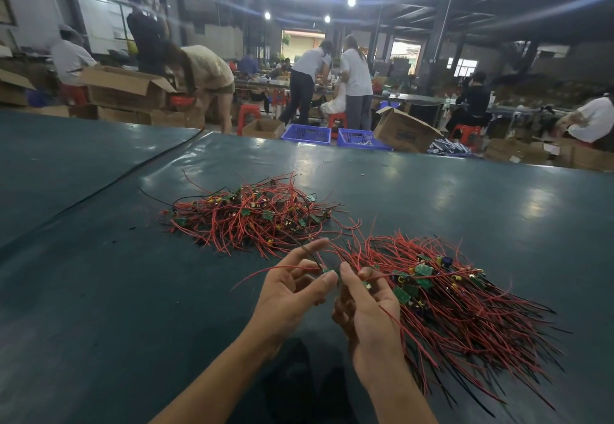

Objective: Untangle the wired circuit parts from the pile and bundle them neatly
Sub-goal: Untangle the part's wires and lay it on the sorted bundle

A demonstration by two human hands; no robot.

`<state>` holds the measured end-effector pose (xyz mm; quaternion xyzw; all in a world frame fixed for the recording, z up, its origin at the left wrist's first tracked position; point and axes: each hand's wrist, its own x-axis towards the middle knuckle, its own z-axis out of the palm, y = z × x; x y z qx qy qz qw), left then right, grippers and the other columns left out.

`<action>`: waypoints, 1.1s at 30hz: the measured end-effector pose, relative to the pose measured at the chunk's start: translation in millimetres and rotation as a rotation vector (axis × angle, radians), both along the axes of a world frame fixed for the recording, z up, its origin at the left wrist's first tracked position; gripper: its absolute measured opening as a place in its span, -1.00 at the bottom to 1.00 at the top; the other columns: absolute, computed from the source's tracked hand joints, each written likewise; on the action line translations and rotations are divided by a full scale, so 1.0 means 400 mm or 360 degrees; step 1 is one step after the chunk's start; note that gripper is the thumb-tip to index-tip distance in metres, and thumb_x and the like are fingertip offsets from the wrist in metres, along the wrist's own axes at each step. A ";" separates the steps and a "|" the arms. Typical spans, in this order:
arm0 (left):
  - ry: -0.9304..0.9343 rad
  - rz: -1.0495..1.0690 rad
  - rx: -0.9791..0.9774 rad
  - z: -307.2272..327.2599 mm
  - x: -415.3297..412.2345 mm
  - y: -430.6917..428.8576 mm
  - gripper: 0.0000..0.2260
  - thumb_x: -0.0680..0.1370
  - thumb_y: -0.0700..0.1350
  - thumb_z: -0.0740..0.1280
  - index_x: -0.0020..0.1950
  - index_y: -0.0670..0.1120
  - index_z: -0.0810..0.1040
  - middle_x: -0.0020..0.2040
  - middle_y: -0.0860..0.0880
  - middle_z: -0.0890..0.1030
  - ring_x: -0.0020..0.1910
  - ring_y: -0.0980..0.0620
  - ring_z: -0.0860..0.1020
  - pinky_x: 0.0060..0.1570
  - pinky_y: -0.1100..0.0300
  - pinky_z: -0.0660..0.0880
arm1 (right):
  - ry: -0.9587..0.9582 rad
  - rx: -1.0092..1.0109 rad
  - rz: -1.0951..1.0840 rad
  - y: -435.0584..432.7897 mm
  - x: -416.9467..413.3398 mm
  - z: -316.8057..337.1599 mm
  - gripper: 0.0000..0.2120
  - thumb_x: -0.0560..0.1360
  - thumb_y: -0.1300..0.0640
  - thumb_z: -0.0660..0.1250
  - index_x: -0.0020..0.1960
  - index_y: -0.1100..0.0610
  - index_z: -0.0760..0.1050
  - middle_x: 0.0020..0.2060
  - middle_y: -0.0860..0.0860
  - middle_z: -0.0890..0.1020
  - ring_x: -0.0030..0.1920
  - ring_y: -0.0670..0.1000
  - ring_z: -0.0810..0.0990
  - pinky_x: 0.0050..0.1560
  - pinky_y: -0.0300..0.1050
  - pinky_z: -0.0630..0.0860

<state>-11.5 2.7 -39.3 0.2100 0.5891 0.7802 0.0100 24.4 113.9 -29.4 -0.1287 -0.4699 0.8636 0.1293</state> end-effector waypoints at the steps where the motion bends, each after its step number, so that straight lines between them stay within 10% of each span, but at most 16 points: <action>1: 0.0025 0.0047 0.0019 0.000 0.001 0.001 -0.57 0.43 -0.13 0.49 0.22 0.23 0.56 -0.27 0.02 0.52 -0.31 0.13 0.51 -0.22 0.28 0.50 | -0.0002 -0.0033 0.0025 -0.001 0.003 0.003 -0.79 0.42 0.19 0.47 -0.21 0.06 0.43 -0.41 0.02 0.52 -0.50 -0.07 0.44 -0.54 -0.23 0.40; 5: 0.0212 0.0282 -0.0022 0.005 0.004 0.002 -0.54 0.45 -0.12 0.47 0.32 0.06 0.44 -0.39 0.03 0.49 -0.39 0.11 0.48 -0.30 0.28 0.49 | 0.0058 -0.0043 0.0169 -0.003 0.015 0.017 -0.94 0.27 0.11 0.50 -0.26 0.04 0.65 -0.29 0.03 0.65 -0.40 -0.10 0.56 -0.49 -0.26 0.45; 10: 0.0194 0.0302 -0.0048 0.010 0.006 -0.001 -0.80 0.40 -0.08 0.43 -0.05 -0.15 0.65 -0.32 0.02 0.65 -0.38 0.15 0.56 -0.36 0.31 0.49 | 0.0038 0.0059 0.0192 -0.010 0.015 0.012 -0.85 0.30 0.02 0.46 -0.16 0.01 0.73 -0.27 -0.03 0.69 -0.41 -0.14 0.53 -0.45 -0.27 0.44; 21: 0.0150 0.0298 -0.0335 -0.013 -0.006 -0.001 -0.84 0.39 0.06 0.44 -0.32 0.00 0.63 -0.40 -0.01 0.63 -0.40 0.11 0.59 -0.34 0.28 0.51 | -0.0021 0.0473 0.0012 -0.018 -0.004 -0.020 -0.75 0.59 0.05 0.29 -0.13 -0.11 0.72 -0.37 -0.07 0.64 -0.45 -0.14 0.41 -0.47 -0.25 0.36; 33: -0.0025 0.0273 -0.0149 0.011 -0.017 -0.016 -0.76 0.37 0.03 0.42 -0.40 -0.09 0.55 -0.47 -0.07 0.55 -0.48 0.05 0.48 -0.39 0.25 0.44 | 0.0069 0.0085 -0.0341 0.054 -0.029 -0.008 -0.76 0.59 0.09 0.30 -0.15 0.06 0.71 -0.48 -0.12 0.42 -0.55 -0.16 0.20 -0.59 -0.30 0.21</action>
